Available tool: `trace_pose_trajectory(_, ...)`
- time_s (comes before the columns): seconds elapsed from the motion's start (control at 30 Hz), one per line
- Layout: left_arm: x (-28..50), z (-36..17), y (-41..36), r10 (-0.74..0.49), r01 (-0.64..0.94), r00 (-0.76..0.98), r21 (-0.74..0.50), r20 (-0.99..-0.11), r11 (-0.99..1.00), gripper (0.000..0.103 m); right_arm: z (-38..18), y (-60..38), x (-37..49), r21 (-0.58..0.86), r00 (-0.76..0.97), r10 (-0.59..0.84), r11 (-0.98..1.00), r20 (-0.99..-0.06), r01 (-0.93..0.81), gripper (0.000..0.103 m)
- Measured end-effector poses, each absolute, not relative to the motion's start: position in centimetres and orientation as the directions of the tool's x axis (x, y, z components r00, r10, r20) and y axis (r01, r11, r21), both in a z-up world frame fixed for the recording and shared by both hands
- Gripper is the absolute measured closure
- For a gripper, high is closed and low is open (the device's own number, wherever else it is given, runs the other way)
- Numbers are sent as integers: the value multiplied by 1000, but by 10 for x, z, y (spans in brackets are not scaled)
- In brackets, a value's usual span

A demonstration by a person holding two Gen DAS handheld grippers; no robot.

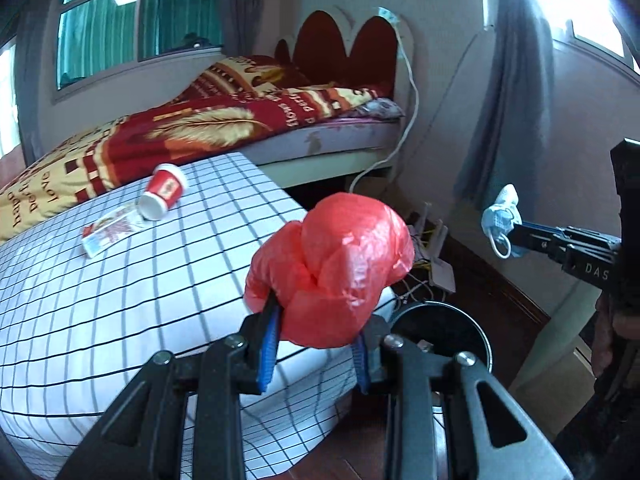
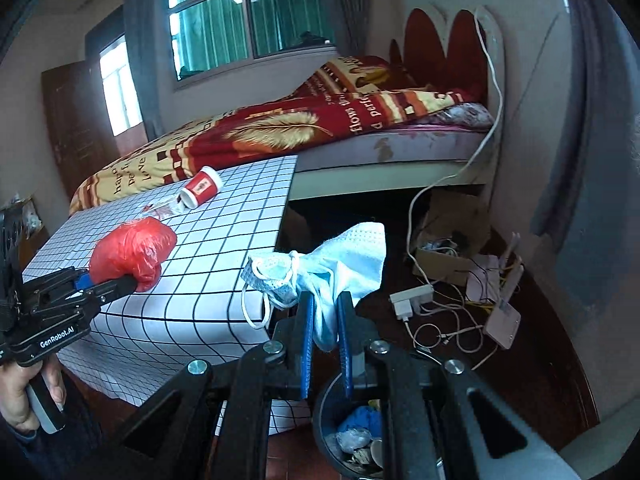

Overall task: Collect trash
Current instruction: 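Carry the face mask and red bag over the black bin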

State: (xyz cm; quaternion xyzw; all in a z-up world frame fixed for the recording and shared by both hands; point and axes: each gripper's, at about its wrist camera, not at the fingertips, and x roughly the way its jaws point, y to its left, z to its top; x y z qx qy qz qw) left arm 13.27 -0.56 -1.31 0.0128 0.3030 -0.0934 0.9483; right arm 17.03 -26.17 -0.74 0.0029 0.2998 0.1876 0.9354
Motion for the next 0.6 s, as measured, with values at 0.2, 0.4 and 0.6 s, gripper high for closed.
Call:
trace_pose_trajectory(0.2,133,-17,-26,-199,223,784,-32,-588,974,70,-16,-275,169,114,749,327,940,-576,-323,91)
trace_pose_trajectory(0.4,136,-24,-40,-220,243,768,-44,-601,969,70,-20,-289,163,105,756,303,948,-581,-299,91)
trace_pose_trajectory(0.6,138,-32,-60,-255,286,743,-51,-619,957,70,-28,-304,158,98,753,275,957,-598,-272,91)
